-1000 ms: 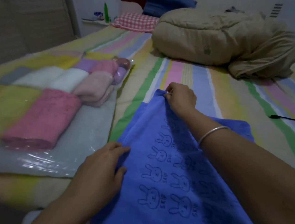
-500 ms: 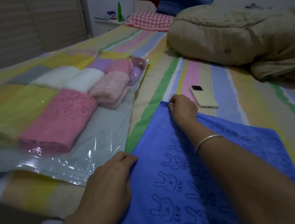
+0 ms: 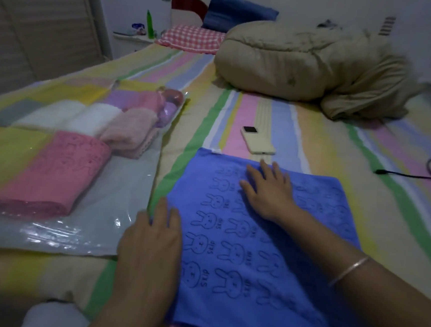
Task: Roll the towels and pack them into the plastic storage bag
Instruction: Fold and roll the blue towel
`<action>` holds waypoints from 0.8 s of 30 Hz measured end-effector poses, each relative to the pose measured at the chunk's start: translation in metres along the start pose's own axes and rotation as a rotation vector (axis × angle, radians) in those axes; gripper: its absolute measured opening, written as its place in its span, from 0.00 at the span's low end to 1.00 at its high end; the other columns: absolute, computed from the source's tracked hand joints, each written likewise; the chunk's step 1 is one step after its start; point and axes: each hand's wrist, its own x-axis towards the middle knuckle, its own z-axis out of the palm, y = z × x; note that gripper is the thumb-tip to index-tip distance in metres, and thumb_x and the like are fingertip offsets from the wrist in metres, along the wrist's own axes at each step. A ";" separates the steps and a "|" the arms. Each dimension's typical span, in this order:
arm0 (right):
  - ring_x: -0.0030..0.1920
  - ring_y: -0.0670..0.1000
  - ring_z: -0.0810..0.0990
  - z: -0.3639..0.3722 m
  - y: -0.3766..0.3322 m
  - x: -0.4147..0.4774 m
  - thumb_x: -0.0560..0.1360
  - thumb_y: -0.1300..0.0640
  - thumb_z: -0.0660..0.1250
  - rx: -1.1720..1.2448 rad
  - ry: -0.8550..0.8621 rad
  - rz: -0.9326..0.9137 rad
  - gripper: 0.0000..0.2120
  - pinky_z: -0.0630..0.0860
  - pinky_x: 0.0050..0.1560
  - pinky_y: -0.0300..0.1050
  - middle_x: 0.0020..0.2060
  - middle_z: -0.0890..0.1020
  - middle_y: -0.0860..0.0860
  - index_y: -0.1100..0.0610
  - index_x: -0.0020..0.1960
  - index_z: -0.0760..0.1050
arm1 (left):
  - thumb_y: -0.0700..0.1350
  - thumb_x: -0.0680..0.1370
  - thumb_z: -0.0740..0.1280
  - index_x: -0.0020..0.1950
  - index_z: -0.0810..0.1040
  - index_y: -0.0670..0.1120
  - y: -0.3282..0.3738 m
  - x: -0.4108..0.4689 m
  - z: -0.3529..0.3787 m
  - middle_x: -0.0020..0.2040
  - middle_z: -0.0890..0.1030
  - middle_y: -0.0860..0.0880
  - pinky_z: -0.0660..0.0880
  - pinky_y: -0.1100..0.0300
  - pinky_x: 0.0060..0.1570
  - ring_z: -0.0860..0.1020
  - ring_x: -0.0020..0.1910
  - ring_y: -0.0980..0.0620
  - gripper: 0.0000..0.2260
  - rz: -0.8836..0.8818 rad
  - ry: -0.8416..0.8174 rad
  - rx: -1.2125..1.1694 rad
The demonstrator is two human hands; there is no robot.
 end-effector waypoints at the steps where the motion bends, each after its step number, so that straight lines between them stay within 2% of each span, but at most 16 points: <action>1: 0.77 0.57 0.38 -0.002 0.013 -0.008 0.80 0.36 0.43 -0.012 -0.029 0.074 0.30 0.37 0.74 0.62 0.78 0.42 0.51 0.45 0.78 0.46 | 0.43 0.61 0.75 0.53 0.81 0.42 0.008 0.002 0.003 0.59 0.79 0.41 0.76 0.51 0.39 0.79 0.48 0.40 0.21 0.104 0.089 -0.072; 2: 0.77 0.58 0.38 -0.003 0.026 -0.015 0.79 0.34 0.42 -0.018 -0.057 0.129 0.31 0.36 0.73 0.63 0.78 0.41 0.50 0.44 0.78 0.44 | 0.46 0.65 0.72 0.55 0.81 0.41 0.017 0.004 0.004 0.61 0.78 0.39 0.77 0.45 0.50 0.77 0.57 0.38 0.20 0.203 0.119 -0.148; 3: 0.77 0.58 0.37 -0.004 0.039 -0.019 0.78 0.33 0.41 -0.020 -0.084 0.166 0.31 0.36 0.73 0.65 0.78 0.40 0.50 0.43 0.78 0.43 | 0.51 0.71 0.65 0.61 0.79 0.42 0.027 0.006 0.007 0.66 0.76 0.40 0.73 0.42 0.60 0.73 0.65 0.38 0.21 0.281 0.101 -0.228; 4: 0.77 0.58 0.38 -0.004 0.052 -0.023 0.78 0.32 0.41 -0.019 -0.103 0.192 0.32 0.36 0.72 0.66 0.78 0.40 0.49 0.42 0.78 0.42 | 0.55 0.76 0.54 0.68 0.74 0.45 0.036 0.007 0.011 0.72 0.69 0.41 0.66 0.41 0.68 0.67 0.71 0.40 0.25 0.334 0.019 -0.285; 5: 0.77 0.58 0.38 -0.004 0.065 -0.026 0.77 0.32 0.41 -0.021 -0.111 0.211 0.32 0.36 0.72 0.67 0.78 0.40 0.49 0.42 0.78 0.42 | 0.60 0.76 0.42 0.75 0.64 0.48 0.042 0.008 0.019 0.77 0.60 0.44 0.56 0.43 0.73 0.58 0.76 0.44 0.32 0.358 -0.076 -0.303; 7: 0.77 0.57 0.39 -0.004 0.089 -0.032 0.77 0.31 0.41 -0.042 -0.101 0.260 0.32 0.37 0.71 0.68 0.78 0.41 0.48 0.42 0.78 0.41 | 0.68 0.68 0.25 0.78 0.43 0.55 0.044 0.005 0.039 0.78 0.40 0.51 0.39 0.49 0.75 0.42 0.78 0.52 0.41 0.346 -0.234 -0.329; 9: 0.77 0.56 0.38 -0.003 0.108 -0.041 0.77 0.32 0.40 -0.045 -0.100 0.327 0.33 0.38 0.72 0.67 0.78 0.40 0.48 0.43 0.78 0.41 | 0.71 0.62 0.18 0.76 0.36 0.57 0.035 -0.004 0.059 0.76 0.35 0.55 0.35 0.52 0.73 0.37 0.77 0.55 0.44 0.308 -0.231 -0.344; 10: 0.77 0.56 0.38 -0.003 0.116 -0.046 0.77 0.32 0.40 -0.027 -0.097 0.356 0.33 0.39 0.72 0.66 0.78 0.40 0.49 0.44 0.78 0.40 | 0.71 0.64 0.19 0.77 0.38 0.57 0.029 -0.007 0.064 0.77 0.37 0.54 0.36 0.52 0.73 0.39 0.77 0.55 0.43 0.291 -0.202 -0.349; 13: 0.77 0.56 0.39 -0.001 0.130 -0.070 0.78 0.32 0.40 0.034 -0.054 0.385 0.34 0.41 0.73 0.63 0.78 0.41 0.52 0.47 0.78 0.40 | 0.67 0.78 0.36 0.77 0.60 0.51 0.017 -0.020 0.069 0.76 0.61 0.47 0.49 0.49 0.70 0.60 0.75 0.48 0.35 0.278 -0.075 -0.329; 14: 0.77 0.56 0.40 0.000 0.131 -0.080 0.78 0.33 0.41 0.048 -0.040 0.385 0.34 0.42 0.74 0.62 0.78 0.41 0.53 0.48 0.79 0.41 | 0.65 0.80 0.39 0.76 0.64 0.49 0.015 -0.024 0.070 0.75 0.65 0.46 0.51 0.48 0.69 0.64 0.74 0.47 0.33 0.267 -0.065 -0.323; 17: 0.77 0.56 0.41 0.001 0.123 -0.119 0.79 0.34 0.45 0.059 -0.022 0.348 0.34 0.44 0.75 0.60 0.78 0.42 0.54 0.49 0.79 0.41 | 0.64 0.80 0.43 0.74 0.67 0.48 0.016 -0.036 0.065 0.74 0.67 0.45 0.55 0.47 0.69 0.66 0.73 0.47 0.31 0.296 -0.011 -0.419; 18: 0.77 0.56 0.42 0.002 0.117 -0.135 0.78 0.35 0.45 0.068 -0.017 0.324 0.34 0.44 0.75 0.59 0.78 0.43 0.54 0.48 0.79 0.41 | 0.64 0.80 0.46 0.74 0.68 0.49 0.019 -0.041 0.062 0.74 0.67 0.46 0.56 0.47 0.70 0.66 0.73 0.48 0.30 0.364 0.031 -0.471; 20: 0.78 0.55 0.42 0.003 0.104 -0.169 0.76 0.32 0.45 0.093 -0.014 0.271 0.35 0.44 0.76 0.57 0.78 0.42 0.53 0.46 0.78 0.42 | 0.65 0.79 0.52 0.74 0.67 0.52 0.029 -0.052 0.052 0.75 0.64 0.49 0.57 0.48 0.71 0.65 0.73 0.50 0.27 0.607 0.085 -0.527; 22: 0.77 0.54 0.41 0.002 0.090 -0.202 0.69 0.25 0.37 0.084 -0.026 0.210 0.41 0.42 0.76 0.56 0.78 0.40 0.51 0.42 0.77 0.41 | 0.65 0.78 0.56 0.74 0.66 0.55 0.040 -0.061 0.046 0.76 0.62 0.51 0.56 0.51 0.72 0.62 0.75 0.52 0.27 0.802 0.102 -0.501; 24: 0.77 0.54 0.39 0.002 0.083 -0.227 0.58 0.19 0.28 0.036 -0.034 0.157 0.49 0.40 0.75 0.55 0.77 0.37 0.50 0.37 0.76 0.38 | 0.62 0.79 0.59 0.70 0.72 0.56 0.047 -0.065 0.044 0.75 0.65 0.52 0.61 0.52 0.71 0.64 0.74 0.51 0.22 0.852 0.153 -0.513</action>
